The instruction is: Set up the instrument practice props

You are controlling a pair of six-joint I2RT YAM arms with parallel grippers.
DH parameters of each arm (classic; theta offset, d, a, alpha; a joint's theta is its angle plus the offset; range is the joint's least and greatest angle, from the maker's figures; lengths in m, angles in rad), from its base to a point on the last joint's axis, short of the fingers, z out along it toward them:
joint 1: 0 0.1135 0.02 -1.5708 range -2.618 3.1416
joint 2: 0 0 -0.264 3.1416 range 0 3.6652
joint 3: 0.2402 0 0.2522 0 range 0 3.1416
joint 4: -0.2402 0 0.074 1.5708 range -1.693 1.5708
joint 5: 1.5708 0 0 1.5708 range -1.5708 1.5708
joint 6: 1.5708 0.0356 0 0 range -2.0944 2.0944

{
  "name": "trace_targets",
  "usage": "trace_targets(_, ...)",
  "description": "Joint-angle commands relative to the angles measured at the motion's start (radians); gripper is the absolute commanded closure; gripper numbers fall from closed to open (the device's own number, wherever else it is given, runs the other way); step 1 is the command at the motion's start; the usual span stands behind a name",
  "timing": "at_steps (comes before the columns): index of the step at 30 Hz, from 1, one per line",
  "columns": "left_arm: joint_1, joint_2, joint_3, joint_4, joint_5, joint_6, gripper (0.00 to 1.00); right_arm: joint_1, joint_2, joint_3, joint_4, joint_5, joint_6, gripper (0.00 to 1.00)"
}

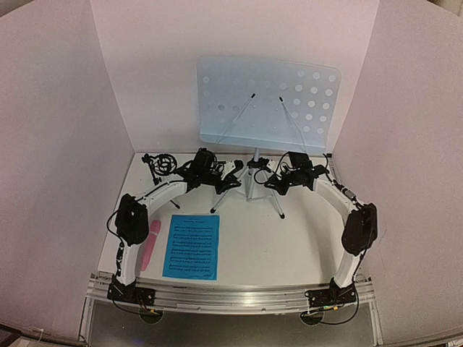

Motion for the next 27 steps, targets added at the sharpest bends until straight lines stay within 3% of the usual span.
trace_targets(1,0.175,-0.029,0.062,-0.024,-0.120,0.206,1.00,-0.109,0.013,0.044,-0.136,0.219,-0.040,1.00)
trace_targets(8,0.206,-0.003,0.123,-0.136,-0.122,0.273,1.00,-0.102,0.040,0.100,-0.164,0.193,-0.029,1.00)
trace_targets(19,0.220,0.001,0.178,-0.367,-0.059,0.257,1.00,-0.102,0.189,0.295,-0.351,0.061,0.032,1.00)
trace_targets(27,0.232,-0.003,0.065,-0.242,-0.092,0.262,1.00,-0.076,0.229,0.284,-0.348,0.102,0.030,1.00)
